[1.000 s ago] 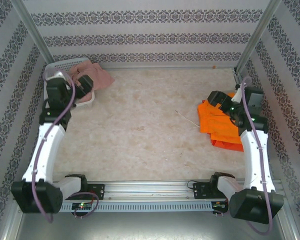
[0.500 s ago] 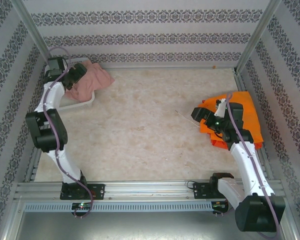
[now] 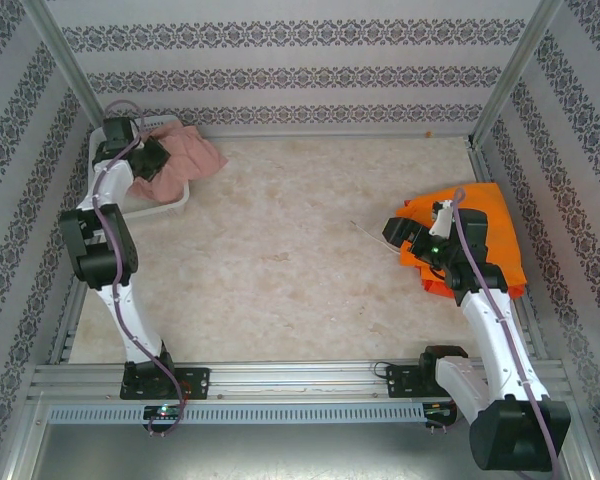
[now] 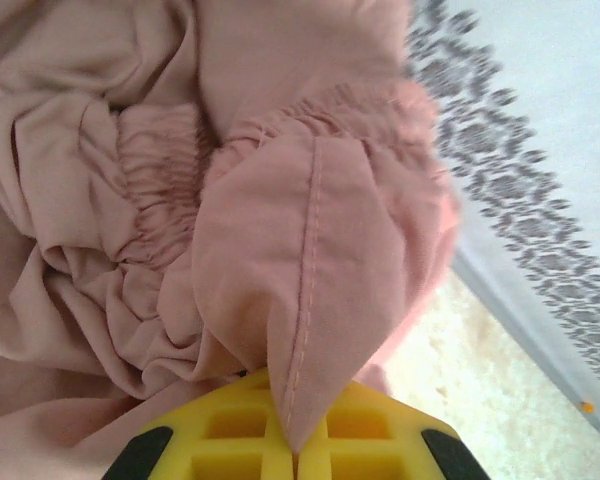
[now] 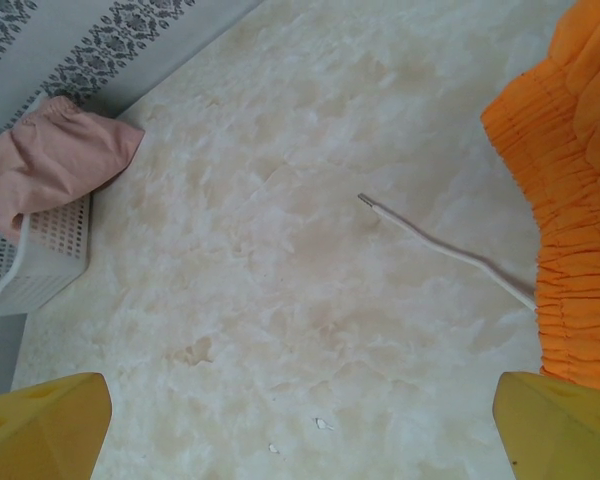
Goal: Fold and stack the shorts
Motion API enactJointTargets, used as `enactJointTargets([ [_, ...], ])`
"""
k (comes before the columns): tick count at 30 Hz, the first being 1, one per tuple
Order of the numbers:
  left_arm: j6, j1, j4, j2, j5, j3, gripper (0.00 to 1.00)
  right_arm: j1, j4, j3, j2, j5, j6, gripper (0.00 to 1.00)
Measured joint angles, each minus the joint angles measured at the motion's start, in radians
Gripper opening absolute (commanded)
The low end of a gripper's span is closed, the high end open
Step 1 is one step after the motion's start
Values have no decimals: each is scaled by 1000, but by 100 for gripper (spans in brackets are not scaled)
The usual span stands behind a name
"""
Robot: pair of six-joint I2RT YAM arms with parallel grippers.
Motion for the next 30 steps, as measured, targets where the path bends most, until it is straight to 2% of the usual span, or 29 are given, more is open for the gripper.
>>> enactJointTargets([
  [7, 6, -6, 2, -255, -1, 105, 0, 0, 1, 0, -42, 8, 0, 98],
  [10, 39, -39, 3, -363, -17, 171, 0, 0, 7, 0, -59, 8, -1, 98],
  [17, 199, -305, 2, -514, -54, 244, 0, 0, 21, 0, -73, 8, -3, 98],
  [20, 287, -395, -30, -499, -81, 272, 0, 0, 25, 0, -72, 8, -3, 98],
  [23, 356, -449, -134, -422, -146, 371, 0, 0, 34, 0, -67, 7, -3, 98],
  [30, 410, -473, -428, -135, -322, 741, 0, 0, 74, 0, -23, -6, 21, 98],
])
